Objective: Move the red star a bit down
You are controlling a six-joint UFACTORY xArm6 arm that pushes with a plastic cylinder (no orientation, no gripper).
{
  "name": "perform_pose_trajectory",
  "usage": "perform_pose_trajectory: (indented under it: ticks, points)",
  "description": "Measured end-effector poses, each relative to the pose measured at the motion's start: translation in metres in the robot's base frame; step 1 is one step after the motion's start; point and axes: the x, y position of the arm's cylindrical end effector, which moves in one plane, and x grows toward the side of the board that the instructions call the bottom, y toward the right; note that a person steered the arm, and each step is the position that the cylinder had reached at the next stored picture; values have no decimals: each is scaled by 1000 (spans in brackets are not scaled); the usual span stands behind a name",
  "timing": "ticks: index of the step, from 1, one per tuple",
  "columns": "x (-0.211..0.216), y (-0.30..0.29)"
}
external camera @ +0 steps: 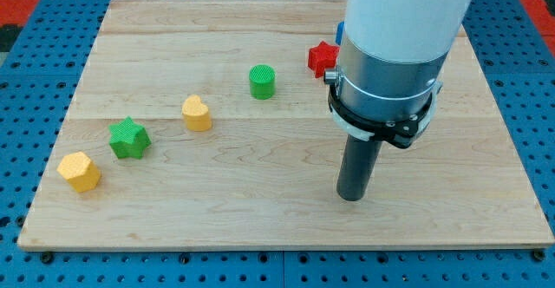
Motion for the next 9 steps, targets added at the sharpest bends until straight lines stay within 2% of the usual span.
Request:
perform_pose_trajectory:
  ticks: [2, 3, 4, 5, 6, 8, 9]
  points:
    - [0, -6]
    - [-28, -15]
    - [-77, -15]
    - [-94, -4]
    - [-98, 9]
    - [-91, -1]
    - [-64, -10]
